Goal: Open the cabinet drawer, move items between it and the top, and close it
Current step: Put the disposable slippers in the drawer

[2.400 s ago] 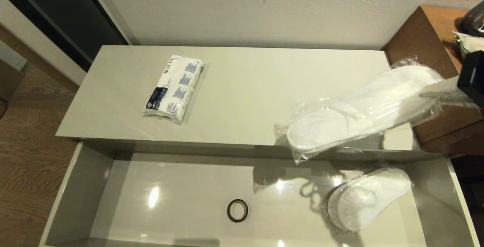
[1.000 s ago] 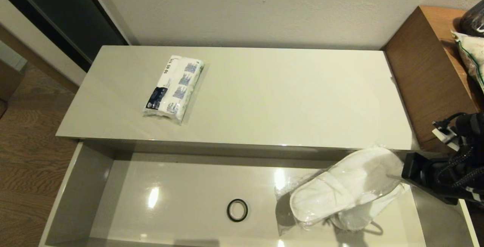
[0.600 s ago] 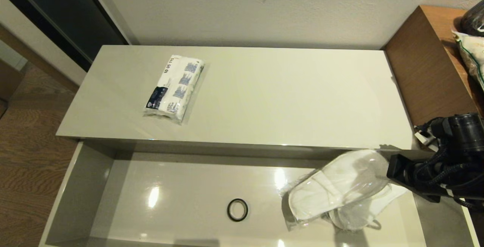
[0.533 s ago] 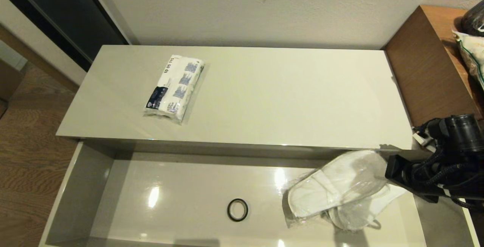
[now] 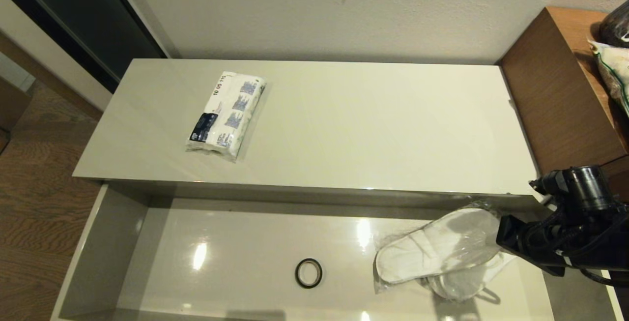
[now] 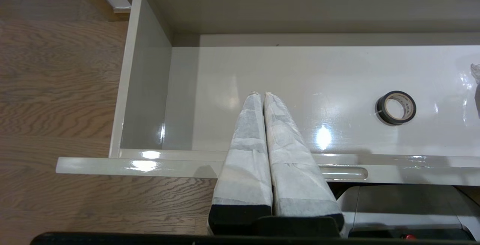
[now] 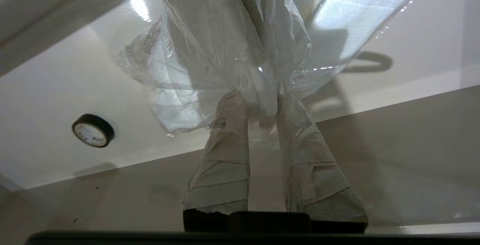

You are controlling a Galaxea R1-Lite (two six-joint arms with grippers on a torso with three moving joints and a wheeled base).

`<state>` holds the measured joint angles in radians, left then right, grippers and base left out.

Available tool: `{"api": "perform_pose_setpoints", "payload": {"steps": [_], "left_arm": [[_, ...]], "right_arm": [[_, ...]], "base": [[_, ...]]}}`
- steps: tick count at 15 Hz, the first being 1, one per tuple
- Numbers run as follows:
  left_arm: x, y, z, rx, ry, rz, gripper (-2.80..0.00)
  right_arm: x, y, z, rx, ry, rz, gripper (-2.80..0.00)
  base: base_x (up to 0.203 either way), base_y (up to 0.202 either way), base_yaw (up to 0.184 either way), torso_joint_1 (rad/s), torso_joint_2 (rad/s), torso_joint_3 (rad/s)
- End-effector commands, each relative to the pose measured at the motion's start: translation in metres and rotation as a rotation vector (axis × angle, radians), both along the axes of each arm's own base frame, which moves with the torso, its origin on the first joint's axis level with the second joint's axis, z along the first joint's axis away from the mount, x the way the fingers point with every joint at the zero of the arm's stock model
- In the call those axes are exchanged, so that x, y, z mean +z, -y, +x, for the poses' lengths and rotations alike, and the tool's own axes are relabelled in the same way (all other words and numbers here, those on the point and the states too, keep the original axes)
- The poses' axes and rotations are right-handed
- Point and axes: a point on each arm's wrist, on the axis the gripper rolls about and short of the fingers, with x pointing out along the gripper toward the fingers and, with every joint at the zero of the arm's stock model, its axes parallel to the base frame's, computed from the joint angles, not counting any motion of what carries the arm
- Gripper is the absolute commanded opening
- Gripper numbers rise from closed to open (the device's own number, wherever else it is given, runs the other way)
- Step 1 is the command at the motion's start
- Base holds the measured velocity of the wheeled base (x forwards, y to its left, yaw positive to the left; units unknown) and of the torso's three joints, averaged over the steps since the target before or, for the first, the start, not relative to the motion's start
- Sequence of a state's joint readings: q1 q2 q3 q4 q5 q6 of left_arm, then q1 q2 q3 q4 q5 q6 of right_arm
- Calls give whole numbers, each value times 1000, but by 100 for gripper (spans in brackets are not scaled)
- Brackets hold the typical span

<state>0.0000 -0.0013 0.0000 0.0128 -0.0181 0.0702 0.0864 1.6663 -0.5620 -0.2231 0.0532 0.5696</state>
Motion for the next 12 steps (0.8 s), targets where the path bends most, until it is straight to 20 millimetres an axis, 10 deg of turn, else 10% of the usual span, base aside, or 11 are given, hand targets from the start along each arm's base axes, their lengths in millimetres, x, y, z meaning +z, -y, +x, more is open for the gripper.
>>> {"api": "perform_pose_setpoints", "payload": {"steps": [1,4,5,12], "left_arm": [[0,0,0,0,-2,0,-280],[0,0,0,0,-2,0,-280],[0,0,0,0,-1,0,-280],[0,0,0,0,-2,0,-280]], "right_arm": [[-8,3,2,-15,-32,-2,-280],[-5,4,2,-1,-15,-16,-280],[-4,4,4,-5,-8,-13,0],[29,5,-5,-3,105,-5,0]], "base": [[0,0,0,0,0,0],[0,0,0,0,0,0],[0,0,0,0,0,0],[0,0,0,0,0,0]]}}
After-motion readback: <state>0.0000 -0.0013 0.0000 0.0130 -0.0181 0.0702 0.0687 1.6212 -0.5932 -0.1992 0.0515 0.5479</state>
